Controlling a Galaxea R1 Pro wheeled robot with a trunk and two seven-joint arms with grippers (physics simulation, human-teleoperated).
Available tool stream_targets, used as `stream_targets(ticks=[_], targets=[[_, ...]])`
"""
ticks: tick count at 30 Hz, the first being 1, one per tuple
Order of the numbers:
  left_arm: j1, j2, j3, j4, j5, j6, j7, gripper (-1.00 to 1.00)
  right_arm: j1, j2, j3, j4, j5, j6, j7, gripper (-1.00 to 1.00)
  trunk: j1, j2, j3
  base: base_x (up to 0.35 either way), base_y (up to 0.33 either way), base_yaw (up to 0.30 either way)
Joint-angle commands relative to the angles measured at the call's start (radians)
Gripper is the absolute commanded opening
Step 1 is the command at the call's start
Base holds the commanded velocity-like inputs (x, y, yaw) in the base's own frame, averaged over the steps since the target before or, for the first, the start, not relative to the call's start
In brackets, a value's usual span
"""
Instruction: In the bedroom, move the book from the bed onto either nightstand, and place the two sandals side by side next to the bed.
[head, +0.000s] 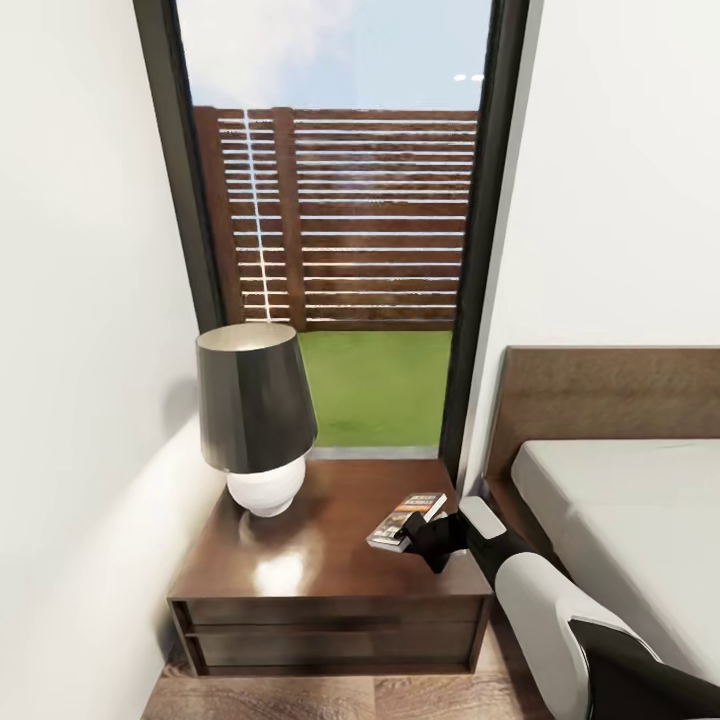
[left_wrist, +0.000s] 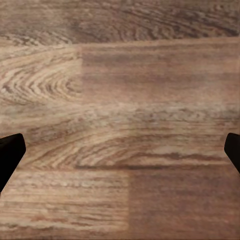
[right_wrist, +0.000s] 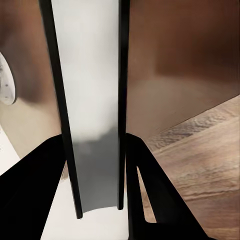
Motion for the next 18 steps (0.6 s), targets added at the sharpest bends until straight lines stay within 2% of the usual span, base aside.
stream_targets(ticks=[1,18], targets=[[-0.001,0.0,-0.011,0.001,0.008,-0.004,0.002,1.0,0.0,0.001,-0.004,-0.002,-0.01,0.001,-0.011,-1.0,0.0,0.0,-0.001,0.068,0.0,0.0],[-0.001,0.001,-0.04,0.001,0.008,-0.004,0.003,1.0,-0.001,0.0,-0.004,-0.002,-0.01,0.001,-0.011,-1.0,0.0,0.0,-0.001,0.021,0.0,0.0]])
